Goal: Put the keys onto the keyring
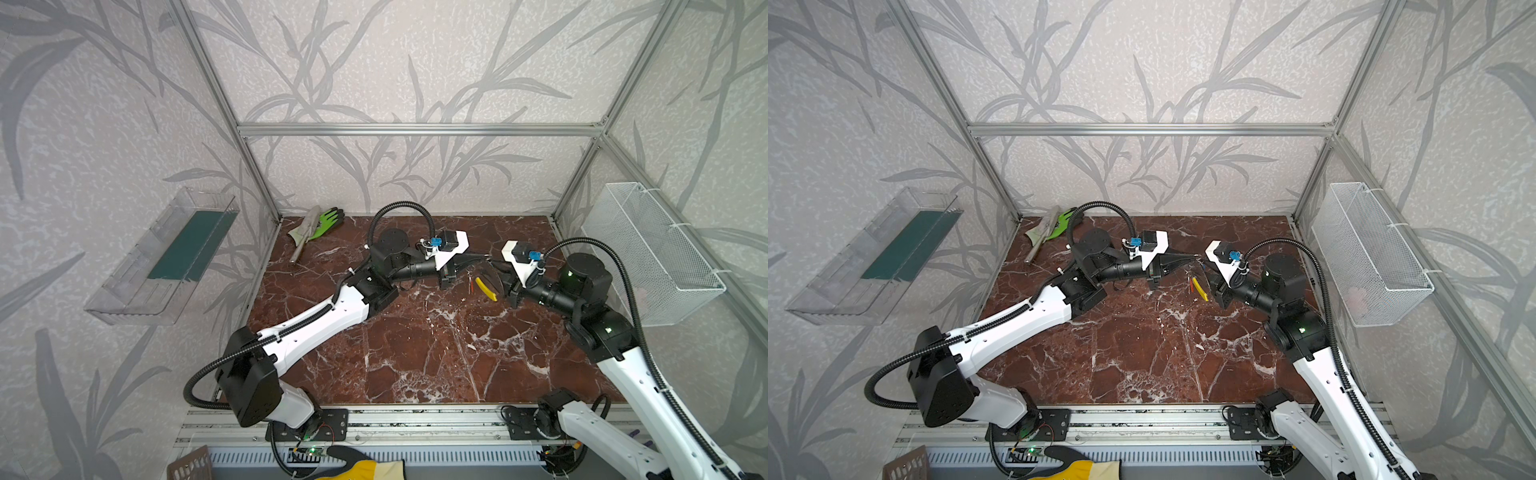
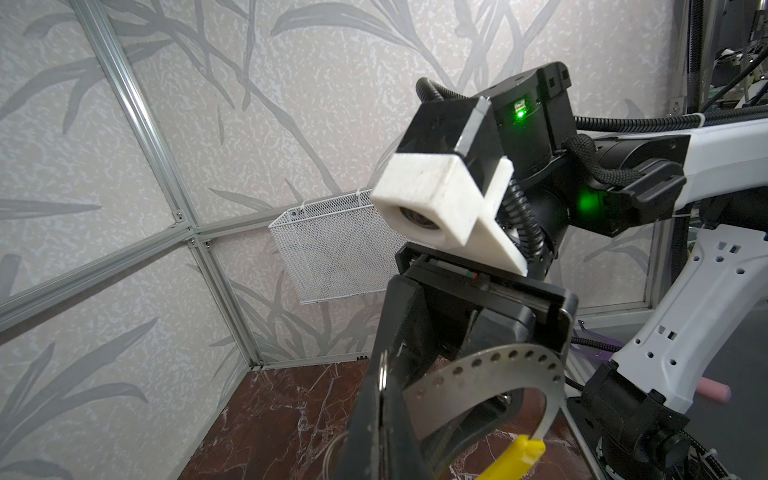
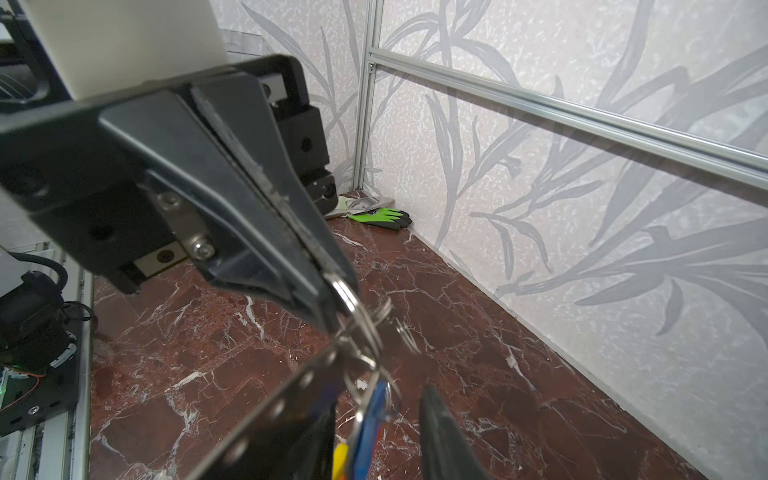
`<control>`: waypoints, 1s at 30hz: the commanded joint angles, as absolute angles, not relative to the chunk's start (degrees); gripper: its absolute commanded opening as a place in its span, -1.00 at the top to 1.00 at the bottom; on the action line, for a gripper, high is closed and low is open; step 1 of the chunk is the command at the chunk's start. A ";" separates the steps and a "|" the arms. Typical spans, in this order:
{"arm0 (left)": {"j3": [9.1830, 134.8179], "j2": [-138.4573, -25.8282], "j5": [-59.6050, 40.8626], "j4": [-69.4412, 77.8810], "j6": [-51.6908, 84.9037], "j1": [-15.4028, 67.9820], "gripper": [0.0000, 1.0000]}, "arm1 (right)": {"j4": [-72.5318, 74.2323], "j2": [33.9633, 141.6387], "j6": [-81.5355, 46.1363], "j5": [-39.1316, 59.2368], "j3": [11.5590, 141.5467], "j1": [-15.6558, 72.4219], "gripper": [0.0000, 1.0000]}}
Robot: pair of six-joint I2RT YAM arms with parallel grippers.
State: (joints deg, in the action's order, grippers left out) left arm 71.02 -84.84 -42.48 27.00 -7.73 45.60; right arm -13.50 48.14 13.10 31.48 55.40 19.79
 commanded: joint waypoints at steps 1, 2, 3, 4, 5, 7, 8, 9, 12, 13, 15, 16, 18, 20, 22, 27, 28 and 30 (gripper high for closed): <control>71.10 -84.97 -43.06 29.90 -6.50 45.32 1.00 | -11.49 47.91 13.00 30.96 55.39 19.96 0.43; 71.10 -84.99 -43.06 29.97 -6.50 45.27 1.00 | -11.42 47.82 13.17 30.77 55.37 19.95 0.49; 71.10 -85.06 -43.04 30.12 -6.42 45.28 1.00 | -11.42 47.82 13.44 30.75 55.22 19.95 0.53; 71.02 -85.08 -43.06 30.35 -6.26 45.18 1.00 | -11.41 47.83 13.53 30.89 55.22 19.96 0.56; 70.97 -85.11 -43.06 30.86 -5.94 45.11 1.00 | -11.55 47.81 13.66 30.96 55.24 19.95 0.63; 70.90 -85.34 -43.17 31.79 -5.00 44.89 1.00 | -11.85 47.75 14.09 31.20 55.18 20.00 0.75; 70.85 -85.47 -43.17 32.57 -4.40 44.81 1.00 | -11.99 47.66 14.31 31.07 55.11 20.05 0.79; 70.72 -85.66 -43.31 33.35 -3.70 44.61 1.00 | -12.14 47.57 14.57 30.90 55.11 20.11 0.83; 70.33 -86.76 -43.91 36.79 -0.64 44.39 1.00 | -12.71 47.63 15.26 30.09 55.35 20.71 0.90; 70.14 -87.32 -44.12 38.51 0.78 44.39 1.00 | -13.05 47.85 15.61 29.98 55.56 21.03 0.92; 69.79 -88.33 -44.58 41.63 3.29 44.34 1.00 | -13.83 48.33 16.17 29.47 55.95 21.68 0.95; 69.55 -88.70 -44.51 43.13 4.33 44.34 1.00 | -14.41 48.60 16.63 29.15 56.15 22.29 0.97; 69.13 -89.35 -44.40 45.76 6.00 44.30 1.00 | -14.94 48.78 17.25 28.03 56.20 23.43 0.98; 68.78 -89.89 -44.30 47.83 7.31 44.25 1.00 | -15.03 48.69 17.46 27.37 55.97 23.82 0.98; 68.35 -90.34 -44.23 49.95 8.53 44.26 1.00 | -15.20 48.60 17.38 27.09 56.06 23.91 0.99; 67.68 -91.18 -44.97 53.75 11.28 44.13 1.00 | -15.18 48.69 17.05 26.28 56.32 23.99 0.97; 67.68 -91.31 -45.27 53.96 11.43 44.10 1.00 | -15.66 48.61 17.14 25.99 56.57 23.99 0.87; 67.68 -91.41 -46.15 53.88 11.67 43.75 1.00 | -17.23 47.88 17.68 24.68 57.22 23.99 0.44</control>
State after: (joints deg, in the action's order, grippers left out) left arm 67.70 -91.46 -45.08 48.27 9.08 44.21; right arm -15.00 48.82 16.71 25.41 55.55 23.40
